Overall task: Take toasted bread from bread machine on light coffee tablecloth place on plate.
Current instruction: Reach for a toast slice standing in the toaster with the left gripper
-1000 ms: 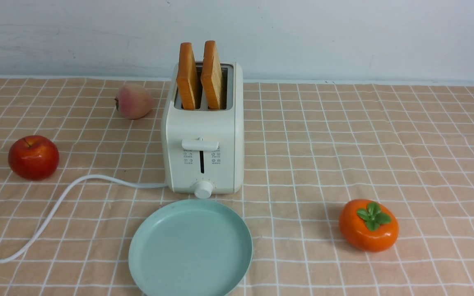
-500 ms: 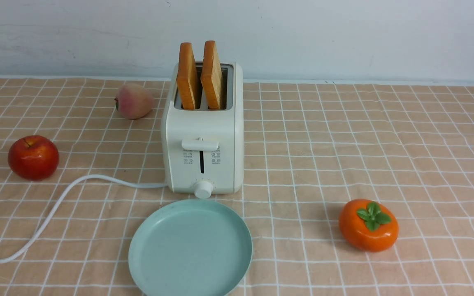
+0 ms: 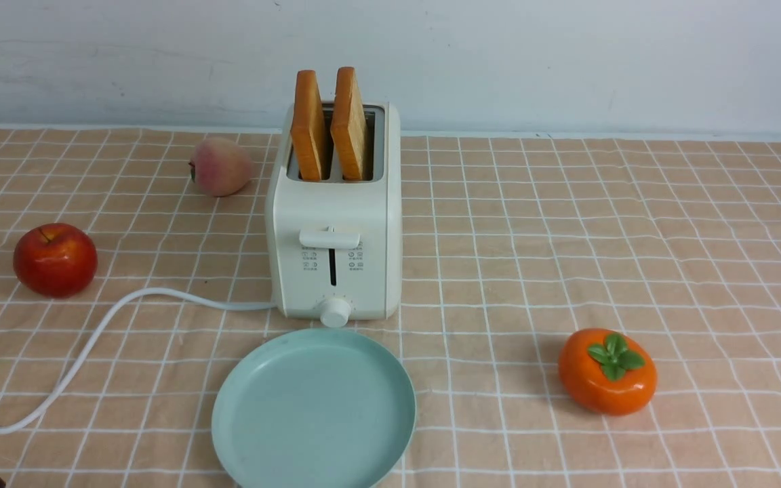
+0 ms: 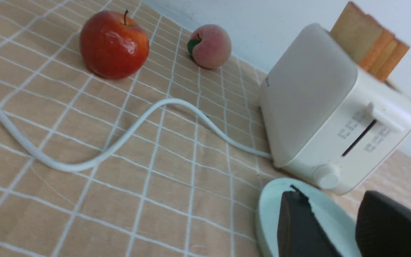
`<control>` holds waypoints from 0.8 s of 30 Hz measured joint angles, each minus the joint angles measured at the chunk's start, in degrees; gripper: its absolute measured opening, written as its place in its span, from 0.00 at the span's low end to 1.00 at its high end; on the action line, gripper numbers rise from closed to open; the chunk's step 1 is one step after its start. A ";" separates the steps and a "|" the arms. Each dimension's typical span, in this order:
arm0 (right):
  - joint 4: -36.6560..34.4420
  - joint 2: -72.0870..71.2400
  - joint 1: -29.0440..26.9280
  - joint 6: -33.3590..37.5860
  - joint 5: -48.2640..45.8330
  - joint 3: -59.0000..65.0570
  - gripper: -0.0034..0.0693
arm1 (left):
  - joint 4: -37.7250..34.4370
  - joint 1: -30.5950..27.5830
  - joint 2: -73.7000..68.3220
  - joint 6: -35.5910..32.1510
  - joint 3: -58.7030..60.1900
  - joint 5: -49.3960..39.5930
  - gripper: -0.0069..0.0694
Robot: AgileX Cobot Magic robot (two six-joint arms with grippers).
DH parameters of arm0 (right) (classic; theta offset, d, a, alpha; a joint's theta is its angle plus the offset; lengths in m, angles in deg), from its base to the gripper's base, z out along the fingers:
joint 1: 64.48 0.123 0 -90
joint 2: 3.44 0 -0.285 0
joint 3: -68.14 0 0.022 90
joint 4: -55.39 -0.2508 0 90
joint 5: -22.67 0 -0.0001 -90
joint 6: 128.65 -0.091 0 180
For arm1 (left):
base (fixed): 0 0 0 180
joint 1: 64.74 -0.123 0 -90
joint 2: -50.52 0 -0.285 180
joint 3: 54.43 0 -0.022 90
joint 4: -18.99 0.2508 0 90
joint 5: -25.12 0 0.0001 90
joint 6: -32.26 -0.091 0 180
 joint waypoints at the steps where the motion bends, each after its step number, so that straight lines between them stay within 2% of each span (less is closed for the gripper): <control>1: 0.00 0.00 0.00 0.00 0.00 0.00 0.38 | -1.62 0.00 0.00 0.94 0.00 0.25 0.40; 7: -1.61 0.00 0.00 -1.04 0.67 0.06 0.38 | -9.19 0.00 0.00 3.55 0.00 2.45 0.40; 10: -12.22 0.00 0.00 -6.48 4.49 0.67 0.38 | -16.68 0.00 0.00 6.32 0.00 4.19 0.40; 11: -14.03 0.00 0.00 -6.90 4.84 0.66 0.38 | -17.18 0.00 0.00 6.40 0.00 4.19 0.40; 12: -20.23 0.00 0.00 -9.53 7.80 0.66 0.38 | -20.24 0.00 0.00 6.82 0.00 5.09 0.40; 16: -34.03 0.00 0.00 -12.91 17.06 0.66 0.38 | -22.61 0.00 0.00 6.88 0.00 5.49 0.39; 18: -37.62 0.00 0.00 -13.12 20.20 0.66 0.38 | -22.91 0.00 0.00 6.90 0.00 5.10 0.36; 19: -40.22 0.00 0.00 -13.12 22.86 0.66 0.38 | -23.29 0.00 0.00 7.19 0.00 4.61 0.31; 22: -43.46 0.00 0.00 -13.12 28.41 0.66 0.38 | -25.68 0.00 0.00 7.77 0.00 2.31 0.10; 24: -44.29 0.00 0.00 -13.12 29.79 0.66 0.38 | -26.17 0.00 0.00 7.77 0.00 1.05 0.07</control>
